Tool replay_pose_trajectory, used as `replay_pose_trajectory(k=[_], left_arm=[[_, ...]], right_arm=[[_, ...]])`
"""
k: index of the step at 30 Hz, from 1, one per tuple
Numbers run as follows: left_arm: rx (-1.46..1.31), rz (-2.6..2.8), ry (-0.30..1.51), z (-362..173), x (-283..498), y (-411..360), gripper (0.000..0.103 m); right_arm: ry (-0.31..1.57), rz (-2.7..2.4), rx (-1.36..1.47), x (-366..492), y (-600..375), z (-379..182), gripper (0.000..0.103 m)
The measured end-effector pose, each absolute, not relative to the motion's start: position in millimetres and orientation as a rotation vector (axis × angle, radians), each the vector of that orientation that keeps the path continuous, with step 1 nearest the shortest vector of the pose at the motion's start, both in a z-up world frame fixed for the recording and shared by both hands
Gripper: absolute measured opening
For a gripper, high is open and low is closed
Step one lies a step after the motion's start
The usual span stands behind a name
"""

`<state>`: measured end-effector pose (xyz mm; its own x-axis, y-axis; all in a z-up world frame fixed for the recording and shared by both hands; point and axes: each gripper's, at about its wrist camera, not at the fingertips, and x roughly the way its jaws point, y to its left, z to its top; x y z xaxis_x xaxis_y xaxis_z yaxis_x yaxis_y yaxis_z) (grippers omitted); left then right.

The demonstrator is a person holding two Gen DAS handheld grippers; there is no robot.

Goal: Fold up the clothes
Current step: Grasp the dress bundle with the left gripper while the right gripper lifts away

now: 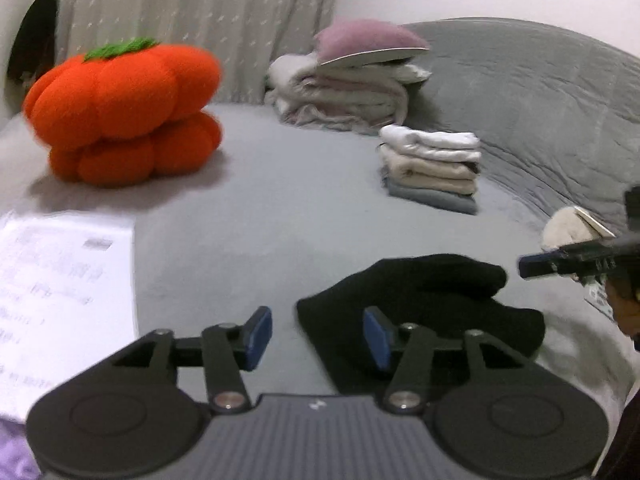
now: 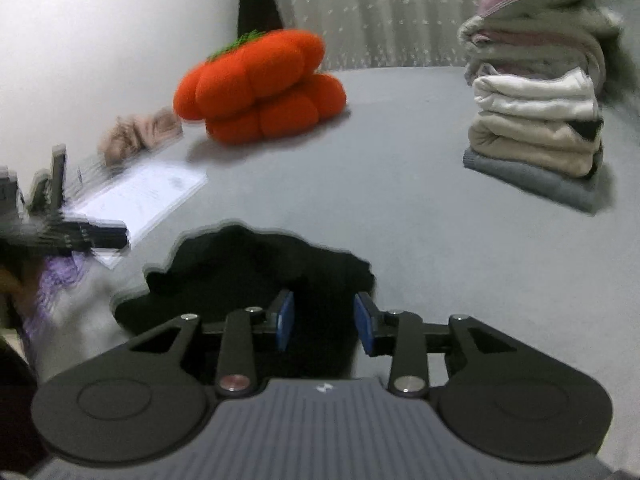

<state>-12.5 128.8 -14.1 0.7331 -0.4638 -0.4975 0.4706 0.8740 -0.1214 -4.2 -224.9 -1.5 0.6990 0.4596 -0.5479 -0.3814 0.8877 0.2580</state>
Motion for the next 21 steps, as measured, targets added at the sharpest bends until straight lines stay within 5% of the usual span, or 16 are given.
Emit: replay_pose_trajectory(k=[9,16,21], left_arm=[[0.242,-0.612,0.530,-34.2,-5.1,53.6,0.052],[0.391,-0.587,0.550,-47.3,-3.3,36.9,0.009],[0.342,-0.575,0.488,-29.8,-8.5,51.8,0.005]], right_arm=[[0.839,0.443,0.697,34.0,-252.0,-27.7,0.038],[0.975,0.468,1.009,54.3,-255.8,-58.4,0.038],[0.974,0.456,0.973,60.1,-249.4,-53.0,0.008]])
